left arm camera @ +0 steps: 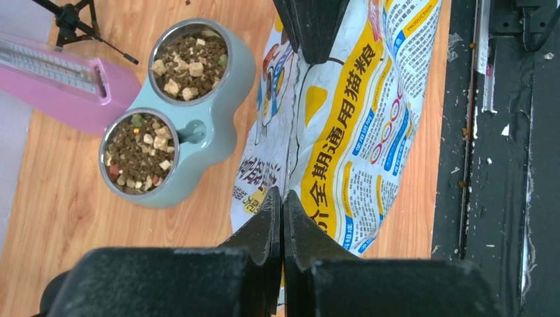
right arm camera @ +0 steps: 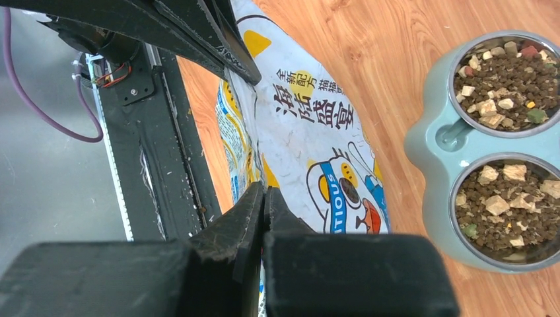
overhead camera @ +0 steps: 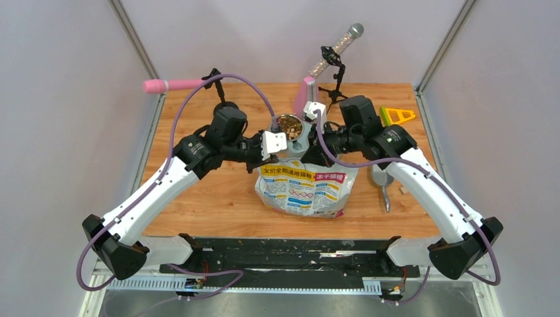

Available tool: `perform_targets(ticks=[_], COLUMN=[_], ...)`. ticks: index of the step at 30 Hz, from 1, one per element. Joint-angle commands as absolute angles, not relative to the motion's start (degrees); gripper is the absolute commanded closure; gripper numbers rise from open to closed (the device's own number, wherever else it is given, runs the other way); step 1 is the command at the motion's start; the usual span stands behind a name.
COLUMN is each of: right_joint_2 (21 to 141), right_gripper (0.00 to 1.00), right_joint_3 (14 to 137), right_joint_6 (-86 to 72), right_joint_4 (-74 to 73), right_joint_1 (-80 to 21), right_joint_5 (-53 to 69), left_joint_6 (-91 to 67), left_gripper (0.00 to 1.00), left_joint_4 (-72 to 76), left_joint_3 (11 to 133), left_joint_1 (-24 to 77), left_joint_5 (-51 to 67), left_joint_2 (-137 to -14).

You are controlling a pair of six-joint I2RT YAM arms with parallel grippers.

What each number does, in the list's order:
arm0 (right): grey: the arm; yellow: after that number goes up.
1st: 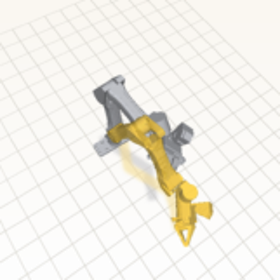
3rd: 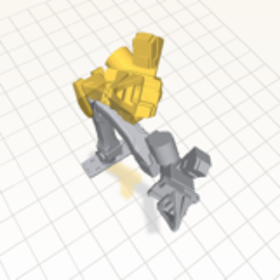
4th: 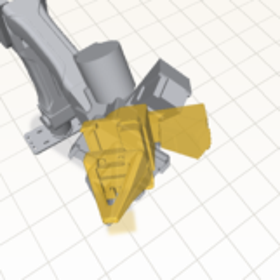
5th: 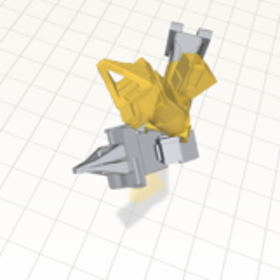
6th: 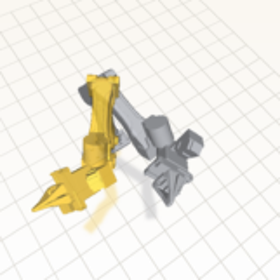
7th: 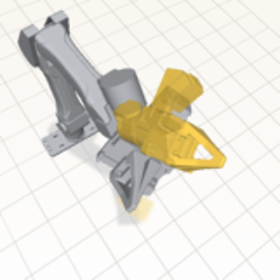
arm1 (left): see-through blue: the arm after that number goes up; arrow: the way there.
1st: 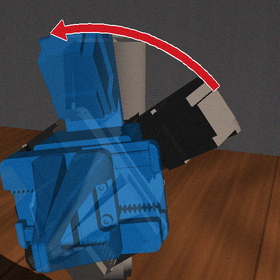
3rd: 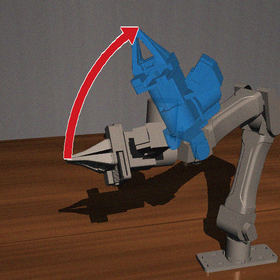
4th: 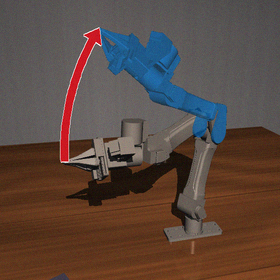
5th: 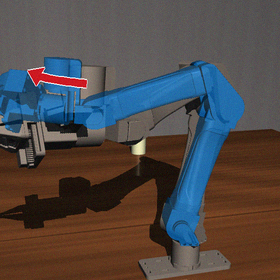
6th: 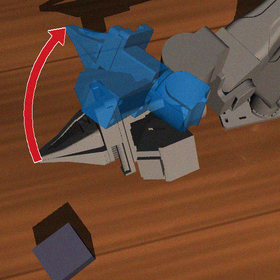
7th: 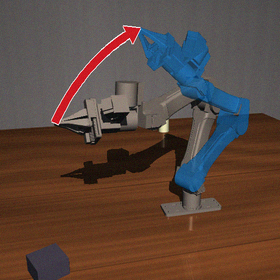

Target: Serve the pet food

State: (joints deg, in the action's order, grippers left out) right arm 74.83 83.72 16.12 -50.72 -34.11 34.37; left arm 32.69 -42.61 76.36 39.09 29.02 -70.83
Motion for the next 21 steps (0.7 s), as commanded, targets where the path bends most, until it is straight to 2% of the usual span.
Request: perform_targets(ticks=[1,4,9,10,12,16,17,19,21], right_joint_2=[68.22,65.92,63.13,62.78,62.12,59.79,59.32,58.59,58.09], right_gripper=[0.97,0.88,0.8,0.82,0.98,1.0,0.99,0.88,0.82], right_joint_3=[83.06,81.36,79.54,79.2,78.75,77.61,77.28,76.74,76.51], right_joint_6=[16.57,15.54,15.06,14.85,14.53,14.46,14.24,13.71,13.0], right_joint_4=[-59.09,-59.04,-58.44,-58.31,-58.22,-57.95,-57.81,-57.27,-56.3], right_joint_1=[-29.87,-28.04,-26.81,-26.81,-26.74,-26.45,-26.41,-26.32,-26.37], right_joint_5=[22.24,20.33,20.4,20.13,19.48,19.31,19.03,18.42,18.5], left_joint_6=[32.2,31.93,31.66,31.6,31.45,31.39,31.49,31.64,31.09], left_gripper=[1.0,1.0,1.0,1.0,1.0,1.0,1.0,1.0,0.99], left_joint_4=[-47.46,-47.29,-47.59,-47.58,-47.61,-47.31,-47.25,-46.96,-46.46], left_joint_3=[76.81,77.08,77.84,78.13,78.6,79.07,79.09,79.03,78.97], left_joint_1=[35.39,35.23,35.22,35.24,35.2,35.16,35.16,35.22,35.18], left_joint_5=[18.96,18.44,18.81,18.79,18.61,16.76,16.17,15.7,15.45], left_joint_2=[-65.47,-65.54,-65.92,-66.03,-66.09,-65.65,-65.37,-64.74,-64.36])
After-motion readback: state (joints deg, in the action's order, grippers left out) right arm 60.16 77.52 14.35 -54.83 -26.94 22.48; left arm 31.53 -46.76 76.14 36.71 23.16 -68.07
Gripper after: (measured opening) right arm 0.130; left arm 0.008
